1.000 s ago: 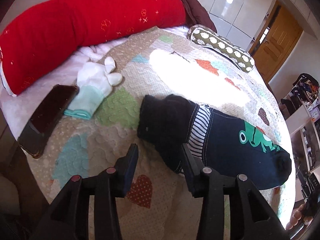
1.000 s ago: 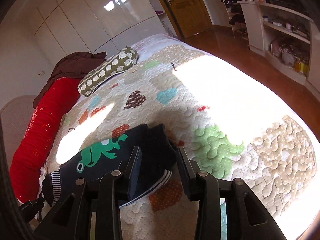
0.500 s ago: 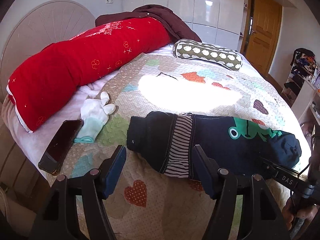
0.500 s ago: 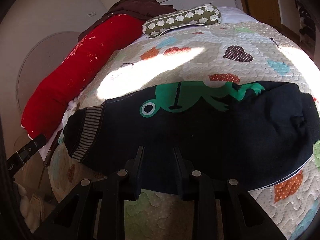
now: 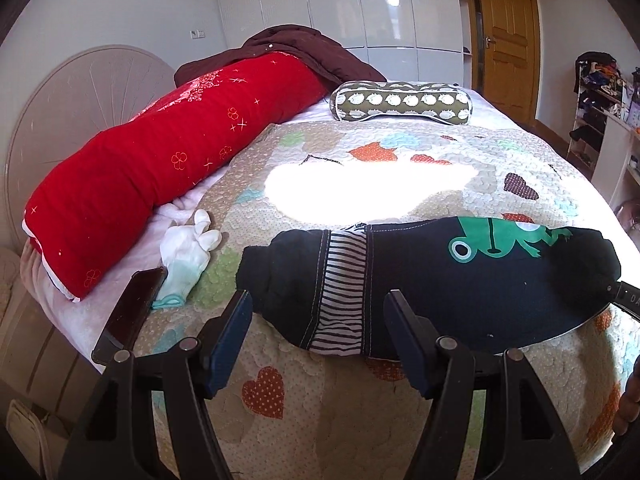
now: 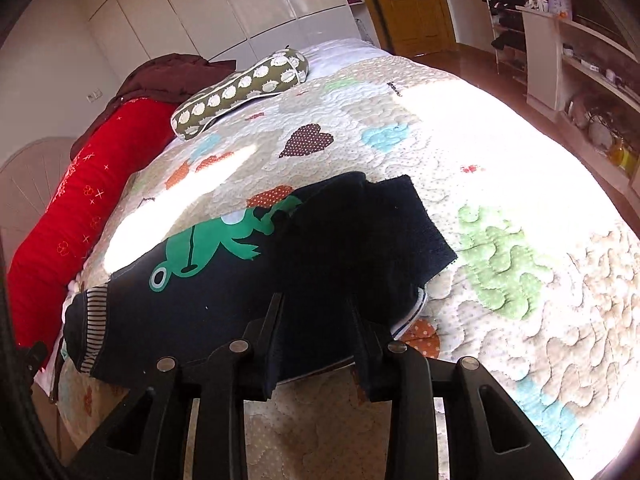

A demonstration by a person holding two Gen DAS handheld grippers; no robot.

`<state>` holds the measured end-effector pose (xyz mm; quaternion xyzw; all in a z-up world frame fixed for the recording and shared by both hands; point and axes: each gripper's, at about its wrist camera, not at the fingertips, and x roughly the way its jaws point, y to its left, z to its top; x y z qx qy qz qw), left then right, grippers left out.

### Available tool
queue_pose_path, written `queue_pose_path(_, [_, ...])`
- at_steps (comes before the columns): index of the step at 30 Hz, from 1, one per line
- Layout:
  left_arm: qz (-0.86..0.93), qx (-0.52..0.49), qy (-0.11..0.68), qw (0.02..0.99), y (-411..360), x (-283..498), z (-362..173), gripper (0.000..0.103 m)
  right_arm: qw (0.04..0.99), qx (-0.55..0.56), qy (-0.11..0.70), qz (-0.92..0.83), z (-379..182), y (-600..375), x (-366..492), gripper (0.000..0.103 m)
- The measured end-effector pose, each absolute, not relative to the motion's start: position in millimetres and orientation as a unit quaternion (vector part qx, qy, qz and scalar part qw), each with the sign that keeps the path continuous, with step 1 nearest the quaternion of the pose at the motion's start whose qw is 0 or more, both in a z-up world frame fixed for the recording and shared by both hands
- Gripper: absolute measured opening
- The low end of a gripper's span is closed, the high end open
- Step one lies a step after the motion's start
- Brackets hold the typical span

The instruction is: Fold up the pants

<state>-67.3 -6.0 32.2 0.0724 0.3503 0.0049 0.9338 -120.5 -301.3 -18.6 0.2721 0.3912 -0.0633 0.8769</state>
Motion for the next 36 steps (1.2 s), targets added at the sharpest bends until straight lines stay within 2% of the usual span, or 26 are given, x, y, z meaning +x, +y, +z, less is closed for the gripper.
queue_pose_path(1, [0.003, 0.074, 0.35, 0.934, -7, -68, 32, 0.067, 0.877, 0.28, 0.386, -0.061, -18, -303, -123, 0.039])
queue_pose_path(19, [-0.044, 0.114, 0.347, 0.93, -57, -56, 39, 0.068, 0.879, 0.311, 0.346, -0.102, -16, -336, -152, 0.045])
queue_pose_path(24, [-0.115, 0.086, 0.369, 0.918, -79, -40, 44, 0.069, 0.877, 0.317, 0.344, -0.108, -22, -348, -158, 0.047])
queue_pose_path(30, [-0.222, 0.072, 0.413, 0.88, -134, 0, 50, 0.07, 0.876, 0.322, 0.346, -0.096, -28, -351, -162, 0.048])
queue_pose_path(36, [-0.308, 0.089, 0.46, 0.828, -216, 43, 34, 0.069, 0.871, 0.33, 0.355, -0.074, -38, -351, -156, 0.05])
